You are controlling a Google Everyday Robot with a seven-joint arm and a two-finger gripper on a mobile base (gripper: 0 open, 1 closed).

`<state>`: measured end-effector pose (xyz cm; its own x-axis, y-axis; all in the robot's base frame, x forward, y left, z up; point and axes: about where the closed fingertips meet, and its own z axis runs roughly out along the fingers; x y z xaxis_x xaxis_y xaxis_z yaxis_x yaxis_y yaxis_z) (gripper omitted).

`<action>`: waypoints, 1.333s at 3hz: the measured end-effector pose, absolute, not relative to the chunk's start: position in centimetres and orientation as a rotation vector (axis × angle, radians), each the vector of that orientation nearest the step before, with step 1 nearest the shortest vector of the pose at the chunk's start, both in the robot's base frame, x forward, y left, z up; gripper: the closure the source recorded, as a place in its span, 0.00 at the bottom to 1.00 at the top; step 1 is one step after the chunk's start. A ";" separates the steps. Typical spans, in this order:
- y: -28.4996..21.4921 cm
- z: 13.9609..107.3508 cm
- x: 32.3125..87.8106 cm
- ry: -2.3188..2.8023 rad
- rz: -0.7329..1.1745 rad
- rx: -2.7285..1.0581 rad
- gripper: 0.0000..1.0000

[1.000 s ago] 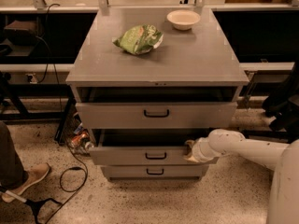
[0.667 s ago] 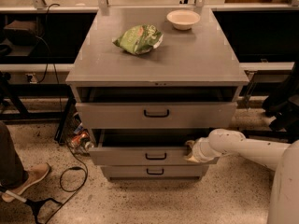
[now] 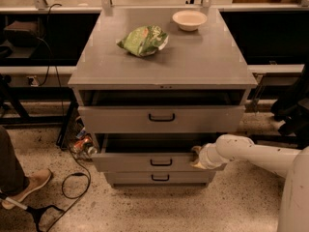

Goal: Open middle drawer

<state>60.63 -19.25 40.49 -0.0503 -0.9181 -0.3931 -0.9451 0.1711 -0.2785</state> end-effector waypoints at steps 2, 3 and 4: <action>-19.2 40.5 60.6 1.975 0.075 -1.754 0.75; -19.2 40.5 60.6 1.975 0.075 -1.754 0.52; -19.2 40.5 60.6 1.975 0.075 -1.754 0.29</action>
Offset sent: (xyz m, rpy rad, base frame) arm 0.0000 0.0000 0.0000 0.0000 0.0000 0.0000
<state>60.61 -19.24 40.50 -0.0503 -0.9181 -0.3932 -0.9452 0.1709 -0.2782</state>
